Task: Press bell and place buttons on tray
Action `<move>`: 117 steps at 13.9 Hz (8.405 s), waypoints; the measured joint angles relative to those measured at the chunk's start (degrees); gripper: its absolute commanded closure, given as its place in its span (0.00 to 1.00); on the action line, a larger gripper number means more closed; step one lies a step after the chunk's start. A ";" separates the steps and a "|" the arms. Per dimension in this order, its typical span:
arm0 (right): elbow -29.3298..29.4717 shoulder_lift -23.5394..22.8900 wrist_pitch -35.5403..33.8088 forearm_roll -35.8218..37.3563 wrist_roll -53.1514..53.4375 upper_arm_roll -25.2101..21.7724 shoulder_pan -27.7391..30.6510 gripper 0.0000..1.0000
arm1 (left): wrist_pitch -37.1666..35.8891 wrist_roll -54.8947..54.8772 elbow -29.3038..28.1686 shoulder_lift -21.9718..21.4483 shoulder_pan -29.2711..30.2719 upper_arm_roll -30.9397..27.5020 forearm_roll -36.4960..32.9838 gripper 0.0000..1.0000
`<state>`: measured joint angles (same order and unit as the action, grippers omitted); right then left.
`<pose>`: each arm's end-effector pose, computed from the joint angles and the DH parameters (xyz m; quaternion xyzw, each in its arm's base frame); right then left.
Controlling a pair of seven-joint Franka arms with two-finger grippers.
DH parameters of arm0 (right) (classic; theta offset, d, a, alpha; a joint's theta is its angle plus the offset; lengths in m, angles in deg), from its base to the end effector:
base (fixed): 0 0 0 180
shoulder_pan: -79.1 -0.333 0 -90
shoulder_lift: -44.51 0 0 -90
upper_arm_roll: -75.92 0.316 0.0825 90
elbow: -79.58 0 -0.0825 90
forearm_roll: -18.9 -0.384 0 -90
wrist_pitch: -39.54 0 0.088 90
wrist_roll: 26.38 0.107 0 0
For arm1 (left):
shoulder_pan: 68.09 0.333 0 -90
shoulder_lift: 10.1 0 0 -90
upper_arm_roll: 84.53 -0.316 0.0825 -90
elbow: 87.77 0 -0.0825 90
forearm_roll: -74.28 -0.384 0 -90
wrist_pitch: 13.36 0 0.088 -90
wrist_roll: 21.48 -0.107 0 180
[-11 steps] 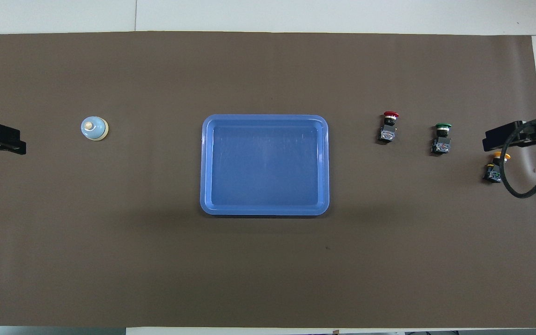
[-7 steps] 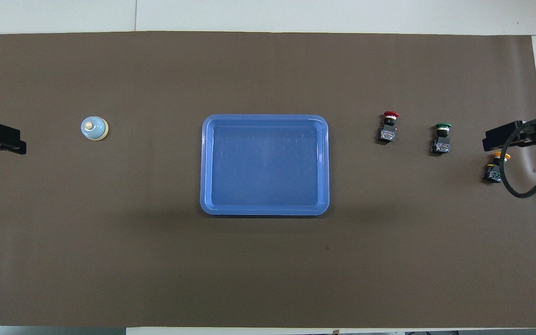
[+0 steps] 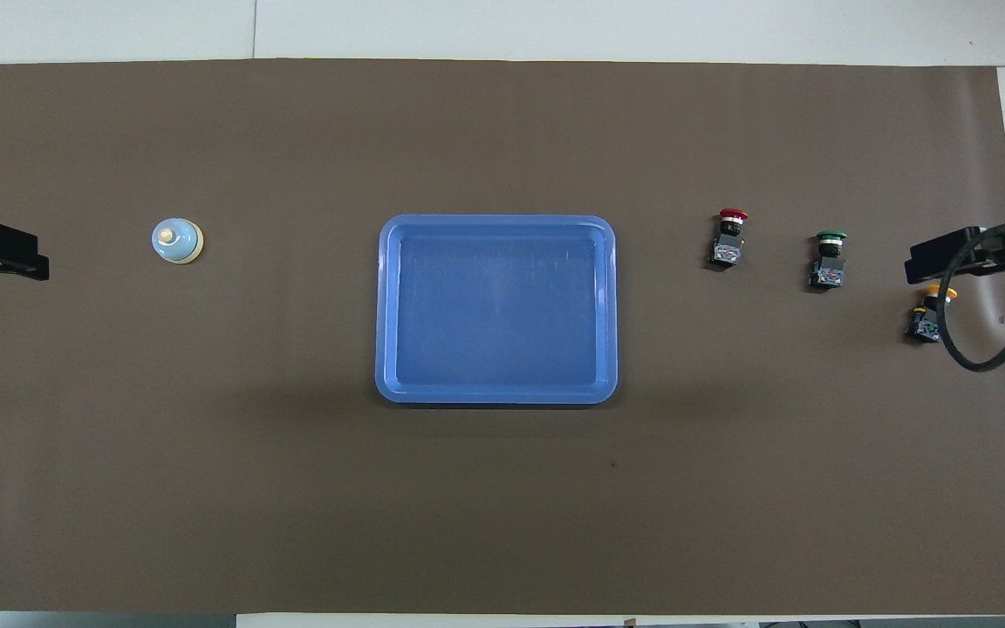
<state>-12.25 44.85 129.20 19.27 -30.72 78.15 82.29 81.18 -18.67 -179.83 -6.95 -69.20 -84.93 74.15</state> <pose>0.5511 -0.0099 0.6122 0.9994 0.0295 -0.0161 0.0026 0.5763 -0.0070 0.5833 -0.9998 -0.0182 0.0058 0.0015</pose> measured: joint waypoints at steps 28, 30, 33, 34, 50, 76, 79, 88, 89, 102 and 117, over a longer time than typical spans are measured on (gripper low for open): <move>0.00 0.00 0.00 0.00 0.00 -0.72 0.33 0.00 | 23.29 1.25 -4.63 18.77 0.60 -0.41 0.00 0.48; 0.00 0.00 0.00 0.00 0.00 -0.70 0.32 0.00 | 15.87 1.25 -0.38 15.57 0.61 -0.41 0.00 0.08; -0.01 0.00 -0.13 0.00 0.00 -0.69 0.31 0.00 | 7.72 1.28 1.17 7.47 0.53 -0.30 0.00 0.00; -0.01 0.00 -0.45 0.00 0.00 -0.66 0.27 0.00 | 5.33 1.33 1.15 4.86 0.53 -0.29 0.00 0.00; -13.00 -8.65 25.32 0.01 18.21 0.34 -5.50 0.00 | -8.55 1.55 0.17 -5.24 -0.05 0.37 0.00 0.00; -17.77 -23.85 49.72 1.81 25.66 0.22 -7.49 1.00 | -9.88 -1.80 0.17 -5.28 -0.11 0.08 0.00 0.00; -11.67 -23.68 40.21 1.85 25.66 0.27 -8.14 1.00 | -9.88 -1.80 0.17 -5.28 -0.11 0.08 0.00 0.00; 3.19 -23.09 20.64 1.78 37.03 0.68 -24.62 1.00 | -9.88 -1.80 0.17 -5.28 -0.11 0.08 0.00 0.00; 2.72 -23.43 20.99 1.78 37.99 0.68 -25.98 1.00 | -9.89 -1.80 0.17 -5.28 -0.11 0.08 0.00 0.00; -15.37 -23.91 41.85 1.78 41.10 0.66 -29.57 0.00 | -9.88 -1.80 0.17 -5.28 -0.11 0.08 0.00 0.00; -10.17 -14.01 26.85 2.03 20.91 -1.16 -1.64 0.00 | -9.89 -1.80 0.17 -5.28 -0.11 0.08 0.00 0.00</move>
<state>-22.42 30.84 156.04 21.30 -9.81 76.99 80.65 71.29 -20.48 -179.66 -12.23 -69.30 -84.85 74.16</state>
